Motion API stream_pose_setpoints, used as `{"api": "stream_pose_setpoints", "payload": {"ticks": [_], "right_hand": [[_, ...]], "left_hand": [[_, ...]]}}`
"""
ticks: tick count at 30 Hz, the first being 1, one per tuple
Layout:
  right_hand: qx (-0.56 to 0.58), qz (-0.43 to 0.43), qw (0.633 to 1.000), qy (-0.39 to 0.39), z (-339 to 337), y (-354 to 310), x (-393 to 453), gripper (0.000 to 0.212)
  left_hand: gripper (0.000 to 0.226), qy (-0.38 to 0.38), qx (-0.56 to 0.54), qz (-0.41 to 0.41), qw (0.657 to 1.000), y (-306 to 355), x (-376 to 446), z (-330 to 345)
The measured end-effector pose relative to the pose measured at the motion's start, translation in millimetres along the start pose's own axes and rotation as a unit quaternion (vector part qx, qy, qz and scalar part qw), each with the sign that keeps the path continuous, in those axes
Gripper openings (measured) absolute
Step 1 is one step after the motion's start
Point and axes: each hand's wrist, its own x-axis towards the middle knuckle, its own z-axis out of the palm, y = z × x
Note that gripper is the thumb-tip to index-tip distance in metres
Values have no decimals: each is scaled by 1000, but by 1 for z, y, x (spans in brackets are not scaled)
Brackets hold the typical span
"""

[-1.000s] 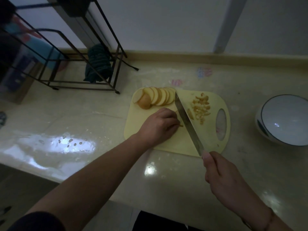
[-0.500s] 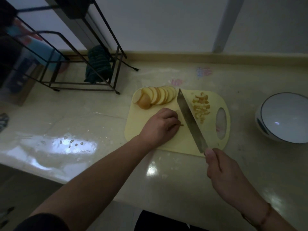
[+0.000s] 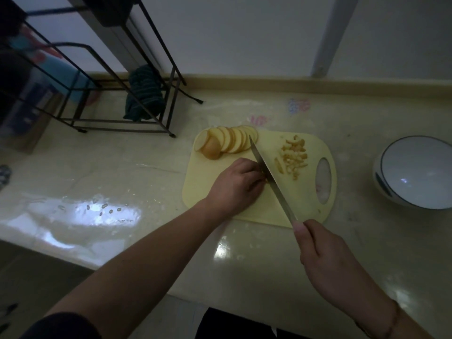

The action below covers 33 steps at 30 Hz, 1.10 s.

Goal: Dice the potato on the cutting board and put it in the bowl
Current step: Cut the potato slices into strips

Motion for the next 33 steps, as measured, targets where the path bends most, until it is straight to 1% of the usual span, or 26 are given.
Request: {"api": "stream_pose_setpoints", "payload": {"ticks": [5, 11, 19, 22, 28, 33], "right_hand": [[-10, -10, 1000, -3, -2, 5, -9, 43], [-17, -9, 1000, -16, -6, 8, -17, 40], [-23, 9, 999, -36, -2, 6, 10, 49], [-15, 6, 999, -30, 0, 7, 11, 51], [0, 11, 999, -30, -11, 8, 11, 48], [7, 15, 1000, -18, -9, 7, 10, 53]], "left_hand": [[21, 0, -1, 9, 1000, 0, 1, -2], [18, 2, -4, 21, 1000, -2, 2, -3], [14, 11, -13, 18, 1000, -2, 2, -3], [13, 16, -9, 21, 1000, -2, 0, -3], [5, 18, -8, 21, 1000, -2, -1, -2], [8, 22, -15, 24, 999, 0, 1, -4]]}}
